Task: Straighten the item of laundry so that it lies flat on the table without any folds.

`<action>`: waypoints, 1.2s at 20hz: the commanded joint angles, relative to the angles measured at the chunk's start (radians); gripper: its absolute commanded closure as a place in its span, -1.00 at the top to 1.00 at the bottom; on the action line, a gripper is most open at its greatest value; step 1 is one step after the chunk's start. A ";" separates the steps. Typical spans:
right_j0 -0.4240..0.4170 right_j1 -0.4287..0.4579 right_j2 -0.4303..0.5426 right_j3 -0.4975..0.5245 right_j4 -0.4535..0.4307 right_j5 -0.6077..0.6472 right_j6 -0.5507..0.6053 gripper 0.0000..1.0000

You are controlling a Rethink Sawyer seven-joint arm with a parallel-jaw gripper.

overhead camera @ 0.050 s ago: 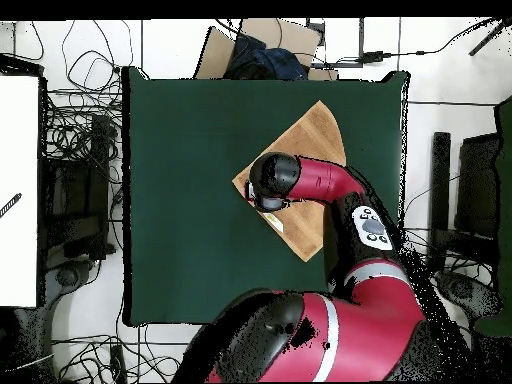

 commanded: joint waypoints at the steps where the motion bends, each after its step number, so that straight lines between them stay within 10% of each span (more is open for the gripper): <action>1: -0.013 0.032 0.014 0.035 -0.055 -0.110 0.047 1.00; 24: -0.012 0.090 0.017 0.016 -0.052 -0.154 0.047 1.00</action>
